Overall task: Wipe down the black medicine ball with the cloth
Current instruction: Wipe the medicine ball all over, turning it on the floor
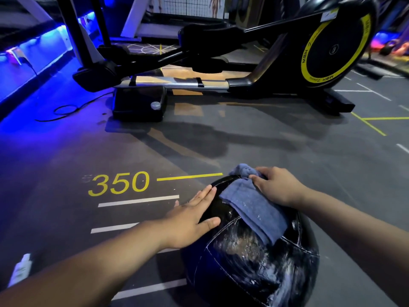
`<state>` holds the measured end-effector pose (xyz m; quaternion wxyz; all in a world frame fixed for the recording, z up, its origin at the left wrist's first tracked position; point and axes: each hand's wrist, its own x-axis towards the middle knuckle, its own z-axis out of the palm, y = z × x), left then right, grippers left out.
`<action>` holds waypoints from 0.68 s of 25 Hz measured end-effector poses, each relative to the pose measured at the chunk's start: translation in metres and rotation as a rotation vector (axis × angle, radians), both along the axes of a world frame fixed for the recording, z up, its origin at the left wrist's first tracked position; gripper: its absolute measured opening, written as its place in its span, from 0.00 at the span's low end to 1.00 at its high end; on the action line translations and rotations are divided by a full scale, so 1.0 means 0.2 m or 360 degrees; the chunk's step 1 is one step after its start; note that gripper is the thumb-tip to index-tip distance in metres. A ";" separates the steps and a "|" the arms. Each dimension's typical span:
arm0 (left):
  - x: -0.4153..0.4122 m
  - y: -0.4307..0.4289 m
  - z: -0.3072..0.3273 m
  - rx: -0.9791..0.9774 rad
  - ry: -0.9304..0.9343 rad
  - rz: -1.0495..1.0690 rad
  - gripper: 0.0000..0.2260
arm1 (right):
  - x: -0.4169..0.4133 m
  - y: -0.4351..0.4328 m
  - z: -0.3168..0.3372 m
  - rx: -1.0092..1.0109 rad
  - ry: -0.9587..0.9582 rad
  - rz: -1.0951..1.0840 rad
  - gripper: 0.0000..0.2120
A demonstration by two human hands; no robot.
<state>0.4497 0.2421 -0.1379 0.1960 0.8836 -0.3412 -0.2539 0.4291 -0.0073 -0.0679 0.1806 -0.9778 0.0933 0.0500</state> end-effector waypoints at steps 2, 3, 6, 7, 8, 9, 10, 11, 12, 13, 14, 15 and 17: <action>0.00 0.00 -0.01 0.0005 0.0002 0.0001 0.34 | -0.03 0.06 0.01 0.0026 -0.0154 0.0365 0.11; 0.01 0.00 -0.01 0.0017 -0.0004 -0.0004 0.34 | -0.07 0.12 0.00 -0.0020 -0.0225 0.0630 0.14; 0.02 0.02 -0.02 -0.0021 -0.0034 0.0018 0.34 | -0.20 0.33 -0.07 -0.0576 -0.0207 0.1002 0.30; 0.02 0.02 -0.03 -0.0056 -0.0041 0.0027 0.33 | -0.20 0.35 -0.08 -0.0650 -0.0192 0.0988 0.32; 0.02 0.03 -0.03 -0.0067 -0.0046 0.0034 0.33 | -0.19 0.35 -0.08 -0.0606 -0.0176 0.0935 0.31; 0.02 0.03 -0.03 -0.0045 -0.0059 0.0032 0.32 | -0.18 0.32 -0.07 -0.0484 -0.0190 0.0867 0.30; 0.02 0.03 -0.02 -0.0001 -0.0072 0.0022 0.32 | -0.16 0.27 -0.07 -0.0330 -0.0242 0.0794 0.27; 0.03 0.02 -0.02 0.0035 -0.0068 0.0008 0.33 | -0.14 0.22 -0.07 -0.0183 -0.0307 0.0718 0.23; 0.03 0.02 -0.01 0.0049 -0.0049 -0.0006 0.33 | -0.12 0.14 -0.07 -0.0057 -0.0385 0.0601 0.19; 0.04 0.02 -0.01 0.0047 -0.0030 -0.0017 0.32 | -0.09 0.05 -0.07 0.0053 -0.0442 0.0412 0.15; 0.05 0.02 0.00 0.0046 -0.0014 -0.0028 0.32 | -0.06 -0.04 -0.08 0.0107 -0.0400 0.0151 0.13; 0.05 0.02 0.00 0.0046 -0.0003 -0.0036 0.32 | -0.04 -0.12 -0.08 0.0091 -0.0253 -0.0095 0.12; 0.04 0.03 0.00 0.0042 0.0004 -0.0035 0.31 | -0.01 -0.24 -0.09 0.0181 0.0038 -0.0382 0.14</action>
